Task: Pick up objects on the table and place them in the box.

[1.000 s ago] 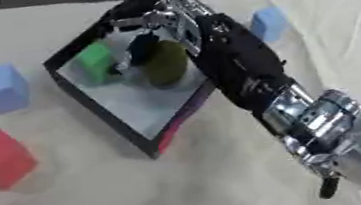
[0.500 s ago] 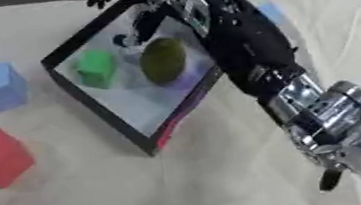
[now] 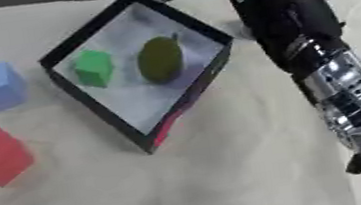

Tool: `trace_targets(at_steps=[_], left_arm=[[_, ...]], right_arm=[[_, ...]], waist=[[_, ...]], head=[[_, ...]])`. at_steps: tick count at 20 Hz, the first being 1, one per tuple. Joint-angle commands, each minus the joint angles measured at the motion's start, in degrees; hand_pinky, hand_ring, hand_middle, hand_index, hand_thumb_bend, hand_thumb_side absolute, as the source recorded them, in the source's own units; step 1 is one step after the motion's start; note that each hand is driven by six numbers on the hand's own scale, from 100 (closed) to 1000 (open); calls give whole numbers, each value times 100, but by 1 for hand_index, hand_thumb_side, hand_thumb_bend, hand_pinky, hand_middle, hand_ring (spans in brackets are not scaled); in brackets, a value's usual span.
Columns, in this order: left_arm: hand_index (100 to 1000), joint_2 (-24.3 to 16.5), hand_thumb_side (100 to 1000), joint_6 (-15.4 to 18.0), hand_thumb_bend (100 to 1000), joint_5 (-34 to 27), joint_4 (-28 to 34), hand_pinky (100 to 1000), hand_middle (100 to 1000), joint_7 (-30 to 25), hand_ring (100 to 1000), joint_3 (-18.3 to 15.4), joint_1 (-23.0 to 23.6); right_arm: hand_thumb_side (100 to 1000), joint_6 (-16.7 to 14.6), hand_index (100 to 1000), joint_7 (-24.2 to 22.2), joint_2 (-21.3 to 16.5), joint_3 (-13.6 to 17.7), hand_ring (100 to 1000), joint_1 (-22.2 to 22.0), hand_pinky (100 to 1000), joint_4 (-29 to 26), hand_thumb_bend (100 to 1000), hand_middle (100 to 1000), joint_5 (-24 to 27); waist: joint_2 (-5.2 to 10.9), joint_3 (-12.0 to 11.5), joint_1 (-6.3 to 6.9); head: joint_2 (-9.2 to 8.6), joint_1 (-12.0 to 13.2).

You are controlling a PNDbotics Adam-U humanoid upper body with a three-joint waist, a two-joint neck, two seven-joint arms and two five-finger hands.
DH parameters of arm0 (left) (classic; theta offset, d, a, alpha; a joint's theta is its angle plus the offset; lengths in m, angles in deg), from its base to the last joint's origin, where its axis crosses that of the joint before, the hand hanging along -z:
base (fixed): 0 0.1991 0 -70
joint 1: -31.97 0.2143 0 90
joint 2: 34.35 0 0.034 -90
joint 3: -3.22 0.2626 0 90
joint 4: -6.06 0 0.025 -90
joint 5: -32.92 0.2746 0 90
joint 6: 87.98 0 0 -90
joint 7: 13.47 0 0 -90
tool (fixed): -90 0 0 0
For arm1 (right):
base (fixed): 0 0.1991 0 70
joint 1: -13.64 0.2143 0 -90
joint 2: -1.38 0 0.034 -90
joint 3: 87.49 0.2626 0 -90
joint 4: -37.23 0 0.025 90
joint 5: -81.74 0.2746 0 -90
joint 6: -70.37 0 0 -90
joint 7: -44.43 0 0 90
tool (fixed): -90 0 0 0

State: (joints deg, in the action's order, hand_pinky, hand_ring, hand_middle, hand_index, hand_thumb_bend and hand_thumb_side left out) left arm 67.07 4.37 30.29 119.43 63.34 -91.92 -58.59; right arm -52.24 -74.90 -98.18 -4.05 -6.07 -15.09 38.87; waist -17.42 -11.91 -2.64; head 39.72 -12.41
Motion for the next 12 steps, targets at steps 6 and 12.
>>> trace_targets(at_steps=[6, 12], left_arm=[[797, -110, 841, 34, 100, 36, 100, 919, 776, 60, 778, -79, 14], [797, -102, 841, 46, 100, 39, 111, 919, 777, 59, 778, -80, -8]], right_arm=[[264, 209, 946, -515, -1127, 28, 901, -196, 936, 35, 100, 842, 724], [335, -7, 950, -810, -1551, 7, 923, -550, 947, 220, 188, 863, 723]], waist=[[256, 108, 104], [212, 113, 123]], head=[[-23, 112], [-71, 110]])
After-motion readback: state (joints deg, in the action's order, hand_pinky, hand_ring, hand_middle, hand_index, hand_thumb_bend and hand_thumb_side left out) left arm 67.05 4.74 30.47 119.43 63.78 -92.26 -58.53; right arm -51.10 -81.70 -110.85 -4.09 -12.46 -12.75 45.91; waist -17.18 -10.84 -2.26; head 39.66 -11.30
